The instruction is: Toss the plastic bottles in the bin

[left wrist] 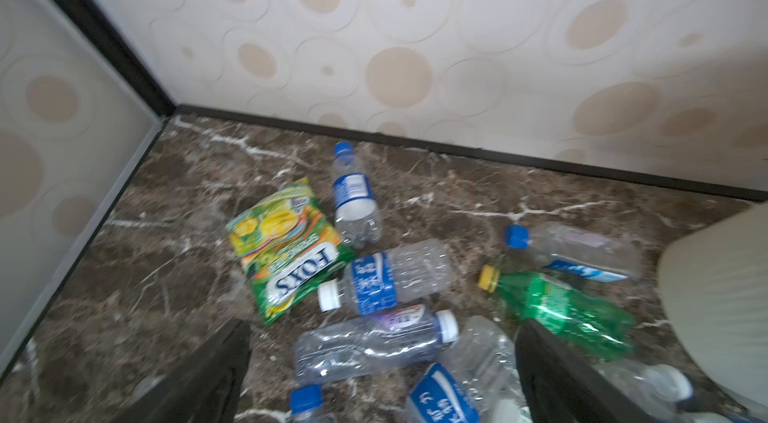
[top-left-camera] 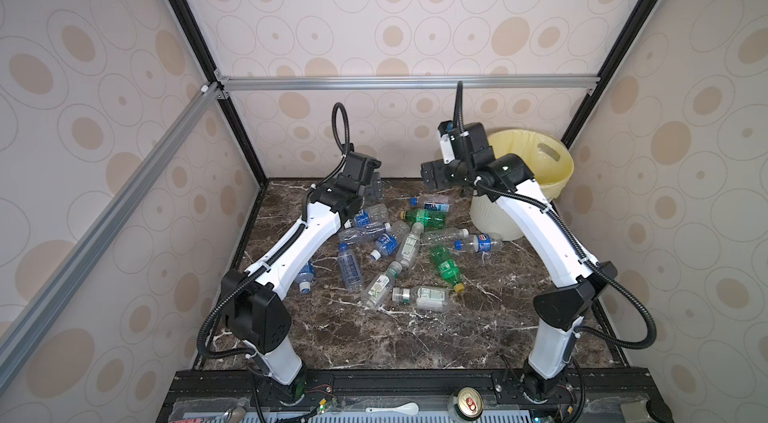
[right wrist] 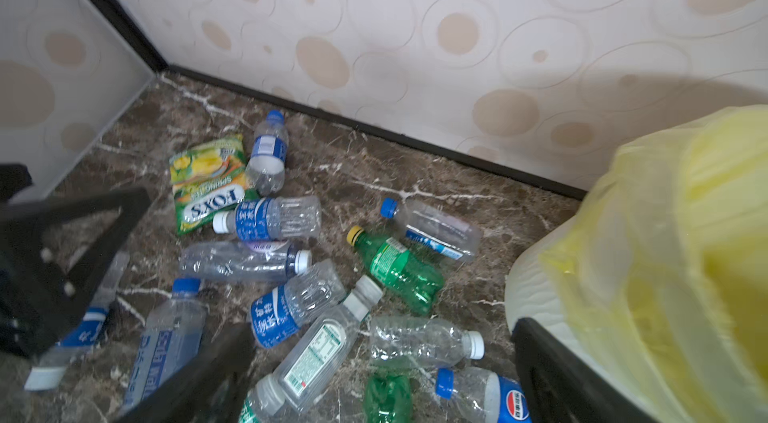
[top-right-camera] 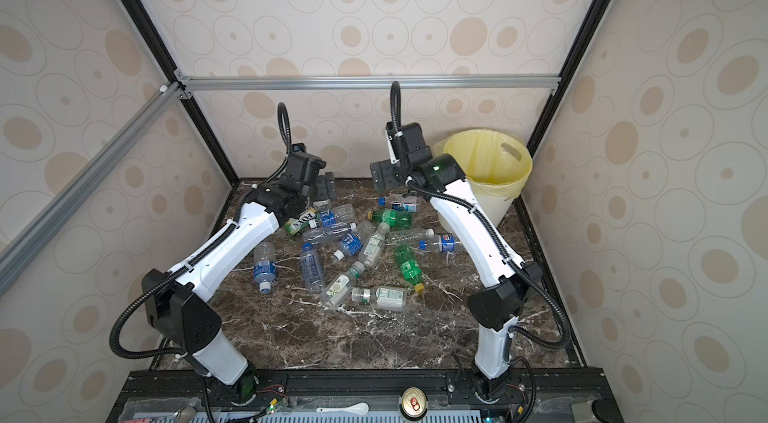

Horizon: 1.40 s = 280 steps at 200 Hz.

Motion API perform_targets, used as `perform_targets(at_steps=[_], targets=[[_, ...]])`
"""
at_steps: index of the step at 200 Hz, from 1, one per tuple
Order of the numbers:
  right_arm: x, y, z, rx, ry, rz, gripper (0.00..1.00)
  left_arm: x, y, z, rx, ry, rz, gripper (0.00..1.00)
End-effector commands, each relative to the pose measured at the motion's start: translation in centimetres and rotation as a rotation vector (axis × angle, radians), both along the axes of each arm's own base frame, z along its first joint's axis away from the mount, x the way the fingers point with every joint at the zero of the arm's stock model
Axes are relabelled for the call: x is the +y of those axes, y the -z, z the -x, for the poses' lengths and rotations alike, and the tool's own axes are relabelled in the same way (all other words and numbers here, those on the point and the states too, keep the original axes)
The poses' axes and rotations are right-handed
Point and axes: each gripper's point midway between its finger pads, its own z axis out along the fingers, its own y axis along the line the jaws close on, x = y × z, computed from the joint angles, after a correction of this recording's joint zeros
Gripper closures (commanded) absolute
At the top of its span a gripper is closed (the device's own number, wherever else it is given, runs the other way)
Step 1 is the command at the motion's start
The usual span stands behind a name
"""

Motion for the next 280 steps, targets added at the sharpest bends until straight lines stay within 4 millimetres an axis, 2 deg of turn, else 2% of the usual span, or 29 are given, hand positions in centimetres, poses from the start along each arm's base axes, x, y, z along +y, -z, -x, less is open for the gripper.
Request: perform_targets(at_steps=[1,21,56,137,214,280], targets=[[1.6,2.4,0.5,0.015,-0.041,0.08,0.0,3.9,3.0,3.2,0.133,-0.103,0.022,0.01],[2.7,4.4,1.2,0.041,-0.058,0.133,0.0,6.3,5.0,4.7,0.188,-0.144,0.061,0.01],[2.9,6.9,1.8,0.071,-0.028,0.208,0.0,9.5,8.8,6.9,0.294,-0.222,0.099,0.01],[2.5,8.1,3.8,0.099,0.012,0.19,0.0,13.3,16.0,10.0,0.483,-0.267,0.083,0.01],[3.4,9.5,5.9,0.155,-0.04,0.177,0.0,15.0,20.5,10.8,0.486,-0.259,0.125,0.01],[4.2,10.1,5.9,0.193,-0.043,0.147,0.0,14.7,24.2,10.6,0.559,-0.219,0.155,0.18]])
